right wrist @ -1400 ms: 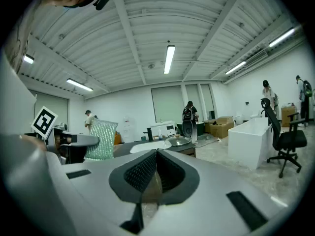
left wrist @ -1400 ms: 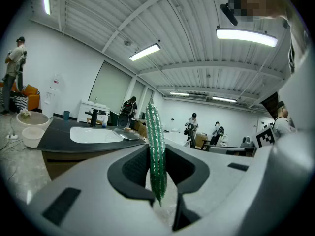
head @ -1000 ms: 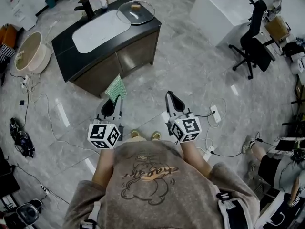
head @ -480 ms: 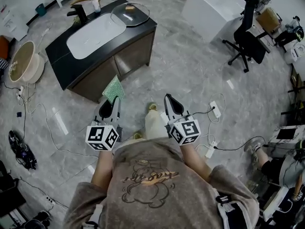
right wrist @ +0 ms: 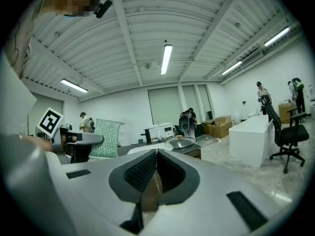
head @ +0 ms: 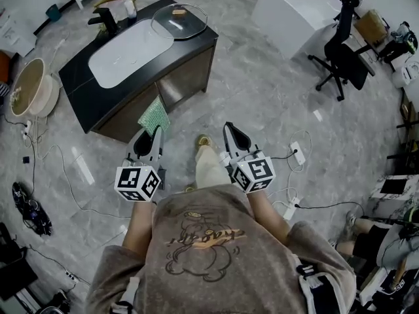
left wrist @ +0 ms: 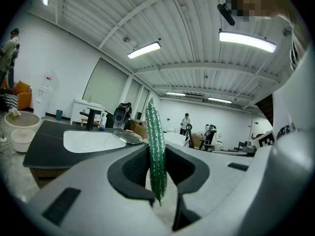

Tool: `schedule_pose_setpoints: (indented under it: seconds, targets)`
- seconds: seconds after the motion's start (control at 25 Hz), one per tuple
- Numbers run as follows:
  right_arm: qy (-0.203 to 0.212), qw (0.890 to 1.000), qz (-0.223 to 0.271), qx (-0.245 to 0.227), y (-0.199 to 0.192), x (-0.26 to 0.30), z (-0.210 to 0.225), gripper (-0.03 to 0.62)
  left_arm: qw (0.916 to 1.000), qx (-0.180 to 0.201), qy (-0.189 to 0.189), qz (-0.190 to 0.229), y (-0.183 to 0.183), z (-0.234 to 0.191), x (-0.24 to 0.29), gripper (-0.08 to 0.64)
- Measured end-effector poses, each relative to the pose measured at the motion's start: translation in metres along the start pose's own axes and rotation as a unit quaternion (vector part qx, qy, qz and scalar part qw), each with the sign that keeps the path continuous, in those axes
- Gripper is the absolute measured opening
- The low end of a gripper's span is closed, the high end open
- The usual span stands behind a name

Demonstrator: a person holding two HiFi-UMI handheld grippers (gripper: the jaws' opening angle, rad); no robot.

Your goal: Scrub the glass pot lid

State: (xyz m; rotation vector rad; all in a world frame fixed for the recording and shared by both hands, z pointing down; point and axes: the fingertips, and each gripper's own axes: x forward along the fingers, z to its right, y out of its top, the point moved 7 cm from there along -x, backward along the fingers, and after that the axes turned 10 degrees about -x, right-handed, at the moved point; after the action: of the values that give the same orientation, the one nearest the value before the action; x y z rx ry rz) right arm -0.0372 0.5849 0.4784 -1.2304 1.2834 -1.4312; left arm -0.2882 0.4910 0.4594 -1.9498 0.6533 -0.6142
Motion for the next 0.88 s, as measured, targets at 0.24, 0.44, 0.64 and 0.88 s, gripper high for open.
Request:
schedule_pose_setpoints:
  seconds: [0.24,0.44,0.64,0.88]
  targets:
    - [0.003,1.0,0.002,-0.002,0.01,0.058,0.037,0.028,1.0,0.0,0.003,-0.001,0.023,-0.02,0.055,0.086]
    - [0.022,1.0,0.0,-0.002,0.03,0.109,0.075,0.028,0.9999,0.001,0.01,0.004,0.052,-0.029,0.109,0.086]
    - [0.042,0.999,-0.002,-0.002,0.043,0.158,0.118,0.028,0.9996,-0.006,0.022,0.016,0.076,-0.037,0.166,0.086]
    - [0.068,0.998,-0.001,0.001,0.049,0.201,0.168,0.028,0.9986,-0.015,0.041,0.03,0.088,-0.042,0.224,0.086]
